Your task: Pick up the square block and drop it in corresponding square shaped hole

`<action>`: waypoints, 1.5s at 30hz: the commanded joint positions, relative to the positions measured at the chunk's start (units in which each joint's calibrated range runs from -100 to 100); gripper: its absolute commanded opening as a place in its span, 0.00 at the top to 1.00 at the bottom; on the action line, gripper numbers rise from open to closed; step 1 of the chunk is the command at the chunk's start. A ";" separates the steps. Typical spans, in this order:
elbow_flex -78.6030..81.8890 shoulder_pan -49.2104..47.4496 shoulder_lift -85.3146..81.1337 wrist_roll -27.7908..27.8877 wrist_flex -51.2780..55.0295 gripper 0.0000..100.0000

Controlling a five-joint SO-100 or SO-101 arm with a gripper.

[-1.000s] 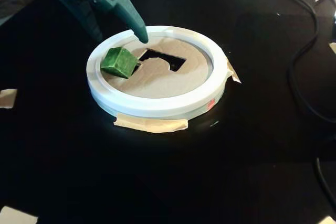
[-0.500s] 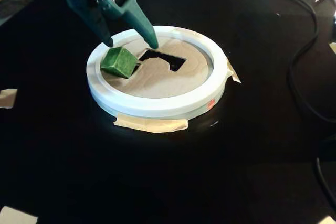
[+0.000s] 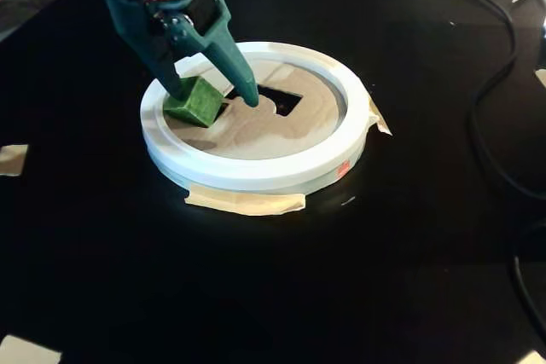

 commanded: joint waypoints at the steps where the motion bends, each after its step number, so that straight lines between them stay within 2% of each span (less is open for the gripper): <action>1: -0.36 -0.49 -0.23 -0.05 -4.94 0.19; 13: 9.93 0.38 -0.23 -0.10 -16.38 0.19; 26: 10.20 -0.11 -0.32 -0.05 -15.58 0.19; 45: 19.76 0.76 0.03 -0.05 -18.89 0.19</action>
